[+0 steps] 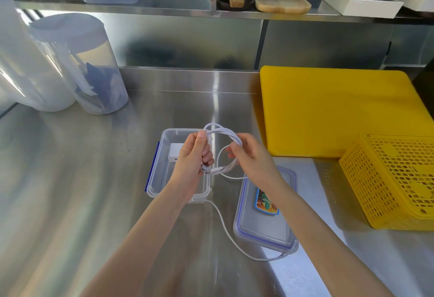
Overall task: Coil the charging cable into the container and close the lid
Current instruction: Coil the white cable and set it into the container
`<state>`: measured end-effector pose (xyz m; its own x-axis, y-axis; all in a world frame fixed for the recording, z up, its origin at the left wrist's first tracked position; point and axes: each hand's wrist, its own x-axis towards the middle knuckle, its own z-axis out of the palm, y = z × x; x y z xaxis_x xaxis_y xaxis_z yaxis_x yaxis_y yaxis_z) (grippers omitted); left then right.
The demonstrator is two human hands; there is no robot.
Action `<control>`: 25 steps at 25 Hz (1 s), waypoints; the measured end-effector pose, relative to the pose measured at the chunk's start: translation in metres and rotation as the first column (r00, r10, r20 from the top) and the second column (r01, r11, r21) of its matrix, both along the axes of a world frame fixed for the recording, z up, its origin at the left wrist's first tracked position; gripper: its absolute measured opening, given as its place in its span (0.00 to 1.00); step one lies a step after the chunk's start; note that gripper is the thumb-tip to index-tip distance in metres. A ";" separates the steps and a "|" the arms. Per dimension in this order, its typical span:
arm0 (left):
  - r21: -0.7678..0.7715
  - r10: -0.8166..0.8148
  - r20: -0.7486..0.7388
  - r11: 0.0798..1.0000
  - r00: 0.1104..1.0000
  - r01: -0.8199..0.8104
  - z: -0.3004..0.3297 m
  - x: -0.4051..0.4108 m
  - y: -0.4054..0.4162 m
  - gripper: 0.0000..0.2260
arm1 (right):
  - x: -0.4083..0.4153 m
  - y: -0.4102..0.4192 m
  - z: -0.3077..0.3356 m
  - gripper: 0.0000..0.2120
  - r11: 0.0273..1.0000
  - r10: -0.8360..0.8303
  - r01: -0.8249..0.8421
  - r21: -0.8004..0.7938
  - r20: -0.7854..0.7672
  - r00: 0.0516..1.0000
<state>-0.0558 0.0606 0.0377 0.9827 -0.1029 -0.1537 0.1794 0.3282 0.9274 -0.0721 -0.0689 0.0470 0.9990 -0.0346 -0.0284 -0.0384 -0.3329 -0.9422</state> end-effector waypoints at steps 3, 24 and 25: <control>0.100 -0.050 0.017 0.994 0.999 0.048 0.000 -0.001 0.016 0.14 | 0.009 0.006 0.008 0.18 0.993 0.106 -0.105 -0.045 0.024 0.994; 0.094 -0.056 -0.181 0.993 0.982 0.073 -0.023 0.043 0.103 0.14 | 0.033 0.072 -0.011 0.20 0.941 0.322 -0.289 0.173 -0.211 0.923; 0.049 -0.067 -0.214 0.996 0.975 0.079 -0.022 0.045 0.105 0.15 | 0.033 0.072 -0.011 0.21 0.917 0.367 -0.312 0.247 -0.223 0.903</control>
